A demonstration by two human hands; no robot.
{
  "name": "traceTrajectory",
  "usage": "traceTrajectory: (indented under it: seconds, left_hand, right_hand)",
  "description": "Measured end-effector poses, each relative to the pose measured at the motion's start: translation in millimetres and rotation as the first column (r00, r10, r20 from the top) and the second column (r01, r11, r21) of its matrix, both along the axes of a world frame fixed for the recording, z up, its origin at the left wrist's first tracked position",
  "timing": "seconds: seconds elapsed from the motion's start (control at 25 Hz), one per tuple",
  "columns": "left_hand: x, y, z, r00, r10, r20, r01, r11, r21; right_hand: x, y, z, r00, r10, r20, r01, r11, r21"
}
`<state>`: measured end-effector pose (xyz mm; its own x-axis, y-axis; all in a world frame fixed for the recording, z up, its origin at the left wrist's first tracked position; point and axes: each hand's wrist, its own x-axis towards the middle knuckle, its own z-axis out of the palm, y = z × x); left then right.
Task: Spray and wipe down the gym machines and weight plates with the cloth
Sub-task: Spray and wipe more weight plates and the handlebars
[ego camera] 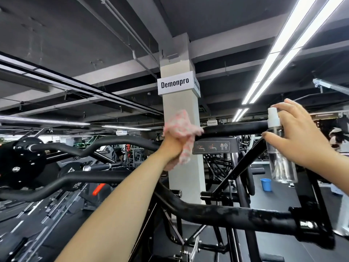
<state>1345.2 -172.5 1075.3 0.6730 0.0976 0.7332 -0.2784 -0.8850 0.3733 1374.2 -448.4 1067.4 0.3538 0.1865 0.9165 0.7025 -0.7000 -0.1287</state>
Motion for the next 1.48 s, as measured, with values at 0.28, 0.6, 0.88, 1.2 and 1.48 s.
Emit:
traceTrajectory:
  seconds: [0.28,0.6,0.88,1.2,1.48]
  left_hand:
    - [27.6,-0.2,1.3,0.993,0.098,0.067,-0.110,0.970,0.215]
    - [30.1,-31.9,10.1,0.960,0.083,0.266,-0.167,0.934,0.315]
    - [36.8,-41.3,31.7,0.955,0.242,0.171,-0.272,0.946,0.177]
    - [46.5,-39.9,64.5,0.985,-0.045,0.165,0.111,0.902,-0.418]
    - [47.3,-90.4,19.9,0.930,0.088,0.358,-0.310,0.714,0.628]
  right_hand:
    - [1.3,1.5,1.8,1.000,-0.005,-0.009,0.006,1.000,0.009]
    - [-3.0,1.9,1.8,1.000,0.002,-0.011,-0.001,1.000,0.028]
    - [-3.6,2.4,1.9,1.000,-0.023,0.001,0.023,1.000,0.022]
    - [-2.8,0.5,0.8,0.999,-0.045,0.001,0.045,0.999,-0.009]
    - [2.3,-1.1,-0.4,0.999,-0.042,0.029,0.042,0.999,0.005]
